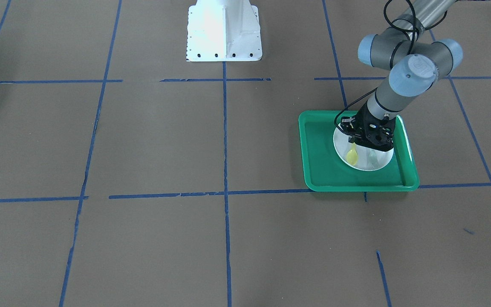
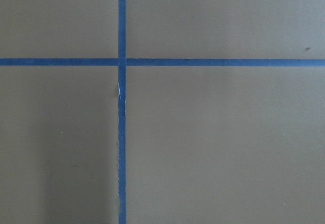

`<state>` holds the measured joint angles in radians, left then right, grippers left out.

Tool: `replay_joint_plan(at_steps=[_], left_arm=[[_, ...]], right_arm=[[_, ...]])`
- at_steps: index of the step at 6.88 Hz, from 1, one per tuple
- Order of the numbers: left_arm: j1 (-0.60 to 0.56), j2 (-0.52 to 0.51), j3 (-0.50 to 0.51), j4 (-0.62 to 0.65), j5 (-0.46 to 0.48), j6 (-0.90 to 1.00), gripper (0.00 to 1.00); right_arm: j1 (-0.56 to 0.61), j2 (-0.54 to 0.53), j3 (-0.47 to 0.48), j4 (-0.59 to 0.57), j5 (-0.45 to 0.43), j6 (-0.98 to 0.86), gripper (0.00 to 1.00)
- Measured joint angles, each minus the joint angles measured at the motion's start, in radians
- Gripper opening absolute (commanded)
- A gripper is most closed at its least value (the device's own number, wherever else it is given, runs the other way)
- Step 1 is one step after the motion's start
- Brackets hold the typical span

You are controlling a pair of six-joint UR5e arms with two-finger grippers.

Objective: Place spoon

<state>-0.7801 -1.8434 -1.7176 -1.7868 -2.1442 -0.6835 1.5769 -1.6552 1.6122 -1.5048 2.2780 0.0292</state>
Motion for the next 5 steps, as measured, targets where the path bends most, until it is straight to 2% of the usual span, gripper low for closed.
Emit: replay_joint_plan(at_steps=[2,3,4,5], left_arm=[[0.001,-0.004,-0.015,0.031,0.003,0.001,0.0],[0.0,-0.001,-0.016,0.032,0.003,0.005,0.07],[-0.003,0.006,-0.016,0.029,0.0,0.031,0.51],[-0.014,0.016,-0.016,0.027,-0.003,0.077,0.61]], right_arm=[[0.0,0.0,0.0,0.0,0.0,0.0,1.0],[0.0,0.0,0.0,0.0,0.0,0.0,1.0],[0.0,0.0,0.0,0.0,0.0,0.0,1.0],[0.0,0.0,0.0,0.0,0.0,0.0,1.0]])
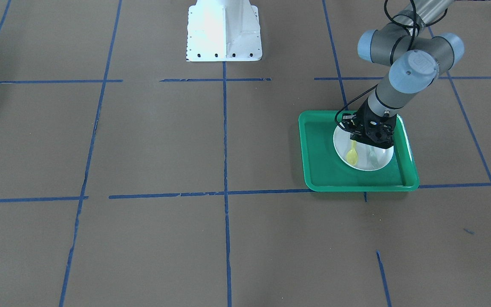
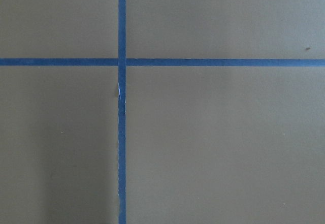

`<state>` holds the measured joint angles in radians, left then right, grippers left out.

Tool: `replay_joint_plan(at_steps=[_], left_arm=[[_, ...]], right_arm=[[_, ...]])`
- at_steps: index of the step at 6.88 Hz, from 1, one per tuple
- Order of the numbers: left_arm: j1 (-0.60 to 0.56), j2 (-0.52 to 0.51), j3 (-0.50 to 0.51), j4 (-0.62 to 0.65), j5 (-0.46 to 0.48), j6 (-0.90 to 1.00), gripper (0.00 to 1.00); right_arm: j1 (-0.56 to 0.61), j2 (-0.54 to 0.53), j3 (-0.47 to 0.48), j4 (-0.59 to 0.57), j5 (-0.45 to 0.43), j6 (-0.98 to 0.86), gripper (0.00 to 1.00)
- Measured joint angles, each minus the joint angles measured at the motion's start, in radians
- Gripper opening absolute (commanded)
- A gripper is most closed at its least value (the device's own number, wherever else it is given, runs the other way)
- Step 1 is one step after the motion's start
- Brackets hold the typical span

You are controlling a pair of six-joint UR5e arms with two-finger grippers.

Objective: Place spoon

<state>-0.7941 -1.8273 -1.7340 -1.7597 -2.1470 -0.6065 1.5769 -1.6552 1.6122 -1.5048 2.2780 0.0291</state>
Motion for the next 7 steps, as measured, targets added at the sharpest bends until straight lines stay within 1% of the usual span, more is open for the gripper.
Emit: replay_joint_plan(at_steps=[1,2,3,5,6,7], left_arm=[[-0.031,0.015,-0.001,0.001,-0.001,0.05,0.86],[-0.092,0.035,0.0,0.007,-0.003,0.118,0.91],[-0.167,0.062,0.003,0.011,-0.013,0.196,0.91],[-0.34,0.129,0.039,0.014,-0.073,0.394,0.91],[-0.446,0.146,0.1,0.017,-0.104,0.509,0.91],[-0.554,0.152,0.181,0.019,-0.121,0.639,0.91]], right_arm=[[0.0,0.0,0.0,0.0,0.0,0.0,1.0],[0.0,0.0,0.0,0.0,0.0,0.0,1.0],[0.0,0.0,0.0,0.0,-0.001,0.0,1.0],[0.0,0.0,0.0,0.0,0.0,0.0,1.0],[0.0,0.0,0.0,0.0,0.0,0.0,1.0],[0.0,0.0,0.0,0.0,0.0,0.0,1.0]])
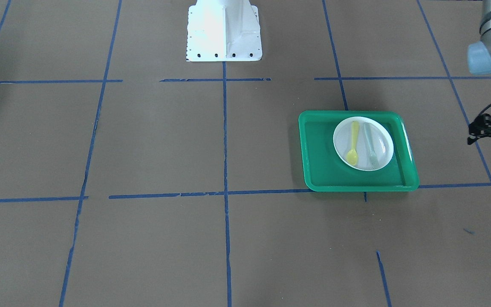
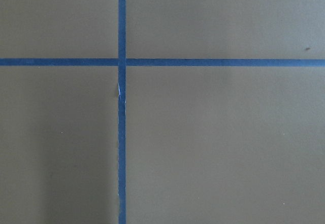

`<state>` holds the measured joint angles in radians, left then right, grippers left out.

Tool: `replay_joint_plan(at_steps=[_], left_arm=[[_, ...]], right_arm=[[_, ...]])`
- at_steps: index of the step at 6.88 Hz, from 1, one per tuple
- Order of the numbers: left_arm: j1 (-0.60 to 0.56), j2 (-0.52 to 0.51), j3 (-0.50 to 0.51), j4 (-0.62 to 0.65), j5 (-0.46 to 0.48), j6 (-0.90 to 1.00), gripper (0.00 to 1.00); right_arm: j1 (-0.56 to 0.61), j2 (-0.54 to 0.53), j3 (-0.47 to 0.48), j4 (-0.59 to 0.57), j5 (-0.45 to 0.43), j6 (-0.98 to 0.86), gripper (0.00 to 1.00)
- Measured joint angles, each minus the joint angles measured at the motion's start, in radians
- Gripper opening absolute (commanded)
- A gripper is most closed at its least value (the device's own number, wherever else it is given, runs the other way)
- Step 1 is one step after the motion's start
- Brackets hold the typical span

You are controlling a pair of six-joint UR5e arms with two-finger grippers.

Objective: Place spoon

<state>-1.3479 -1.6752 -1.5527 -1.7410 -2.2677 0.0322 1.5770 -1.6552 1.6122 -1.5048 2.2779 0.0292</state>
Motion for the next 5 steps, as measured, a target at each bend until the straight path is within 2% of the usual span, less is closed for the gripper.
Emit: replay_joint_plan(at_steps=[1,2,3,5], left_arm=[[-0.105,0.003,0.084,0.001,-0.006,0.122,0.93],[-0.19,0.005,0.148,0.005,-0.007,0.201,1.0],[-0.238,0.002,0.18,0.037,-0.008,0.236,1.0],[-0.264,-0.034,0.184,0.117,-0.008,0.25,1.0]], right_arm=[[0.0,0.0,0.0,0.0,0.0,0.0,1.0],[0.0,0.0,0.0,0.0,0.0,0.0,1.0],[0.0,0.0,0.0,0.0,0.0,0.0,1.0],[0.0,0.0,0.0,0.0,0.0,0.0,1.0]])
